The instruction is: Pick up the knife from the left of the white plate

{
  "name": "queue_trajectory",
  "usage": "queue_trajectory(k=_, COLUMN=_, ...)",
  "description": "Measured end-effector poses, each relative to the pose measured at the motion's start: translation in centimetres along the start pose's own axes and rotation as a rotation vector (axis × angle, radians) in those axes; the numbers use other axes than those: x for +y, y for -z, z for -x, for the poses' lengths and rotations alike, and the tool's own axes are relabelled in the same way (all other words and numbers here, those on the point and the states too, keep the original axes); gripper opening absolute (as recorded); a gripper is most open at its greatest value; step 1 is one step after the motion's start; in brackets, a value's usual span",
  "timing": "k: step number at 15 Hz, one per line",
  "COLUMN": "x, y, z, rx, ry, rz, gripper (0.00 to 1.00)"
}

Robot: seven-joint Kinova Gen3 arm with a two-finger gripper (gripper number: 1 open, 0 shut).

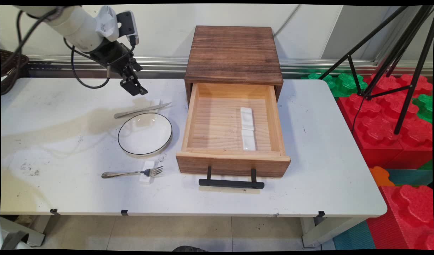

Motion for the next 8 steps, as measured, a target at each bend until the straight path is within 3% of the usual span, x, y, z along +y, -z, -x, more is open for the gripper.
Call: queue_trajectory(k=8, x=-4.6, y=-4.9, z=0.7, rx=-0.107, ry=-0.013, rz=0.038, gripper=1.0)
